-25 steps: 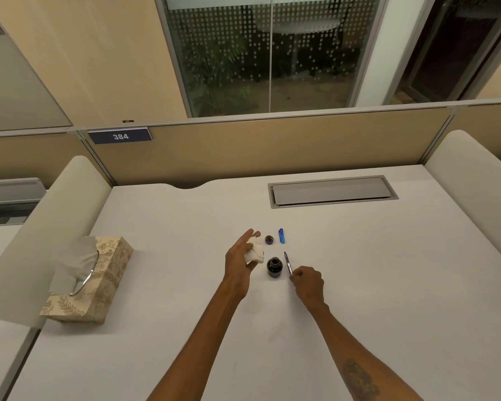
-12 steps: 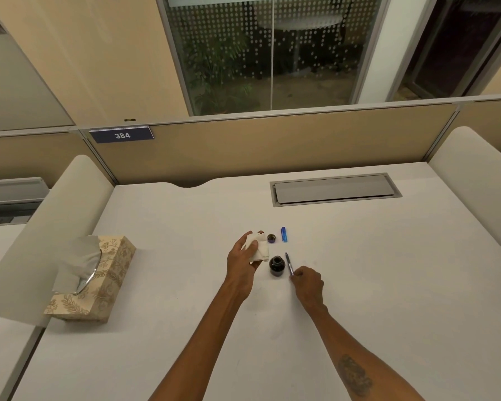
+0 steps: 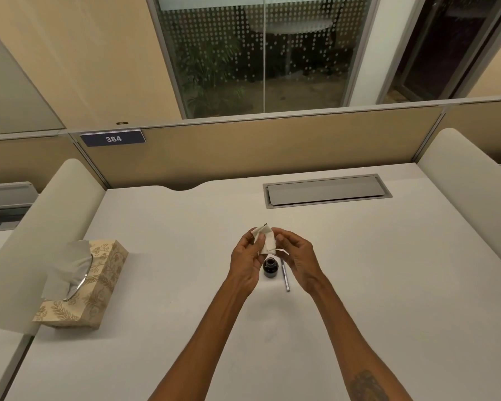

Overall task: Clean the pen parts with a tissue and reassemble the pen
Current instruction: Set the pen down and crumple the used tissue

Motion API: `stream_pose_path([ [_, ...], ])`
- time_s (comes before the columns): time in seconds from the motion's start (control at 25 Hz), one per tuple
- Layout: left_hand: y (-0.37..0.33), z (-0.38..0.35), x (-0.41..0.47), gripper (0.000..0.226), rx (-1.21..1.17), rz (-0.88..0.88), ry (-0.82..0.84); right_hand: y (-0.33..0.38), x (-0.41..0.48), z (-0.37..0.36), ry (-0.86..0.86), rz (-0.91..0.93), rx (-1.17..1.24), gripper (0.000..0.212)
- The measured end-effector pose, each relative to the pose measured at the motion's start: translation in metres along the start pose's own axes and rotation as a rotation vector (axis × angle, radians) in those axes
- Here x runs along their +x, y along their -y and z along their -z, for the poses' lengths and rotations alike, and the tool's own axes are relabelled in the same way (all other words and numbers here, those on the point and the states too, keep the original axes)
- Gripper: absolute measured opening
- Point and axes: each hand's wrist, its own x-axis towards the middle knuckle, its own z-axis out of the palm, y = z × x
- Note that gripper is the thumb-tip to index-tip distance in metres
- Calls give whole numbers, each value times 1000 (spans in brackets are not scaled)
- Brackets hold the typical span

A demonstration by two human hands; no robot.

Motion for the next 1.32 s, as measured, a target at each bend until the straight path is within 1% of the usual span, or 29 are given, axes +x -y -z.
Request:
stream_pose_path([
  [0.08, -1, -5, 0, 18, -3, -17, -11, 8, 0, -2, 76, 9, 49, 33],
  [0.16, 0, -9, -1, 15, 27, -45, -27, 12, 1, -3, 91, 26, 55, 34],
  [0.28, 1, -14, -4, 14, 146, -106, -20, 17, 3, -6, 41, 63, 13, 33],
  [0.4, 5, -20, -8, 15, 239, -170, 11, 21, 2, -6, -43, 108, 8, 23],
  [0.44, 7, -21, -10, 18, 258, -187, 21, 23, 2, -6, -70, 119, 3, 20],
  [0.56, 11, -23, -11, 25, 346, -217, 21, 26, 1, 0, -96, 141, -46, 24],
  [0.64, 10, -23, -10, 24, 397, -172, 7, 28, 0, 10, -51, 142, -58, 24],
  [0.72, 4, -22, -8, 26, 434, -95, 28, 30, -3, 20, 30, 130, -32, 23],
  [0.8, -1, -22, -10, 29, 423, -35, 84, 33, -5, 28, 105, 115, -22, 21],
  [0.88, -2, -22, -13, 31, 434, -11, 147, 33, -5, 33, 133, 111, -65, 18],
  [0.96, 0, -23, -15, 33, 506, -32, 156, 34, -7, 36, 118, 116, -141, 16],
  [1.08, 3, -26, -17, 31, 584, -105, 103, 37, -10, 41, 130, 158, -237, 14],
  [1.2, 9, -26, -23, 30, 552, -150, 57, 42, -13, 45, 205, 141, -257, 20],
  [1.32, 15, -22, -29, 27, 475, -150, -4, 40, -20, 44, 301, 102, -227, 25],
])
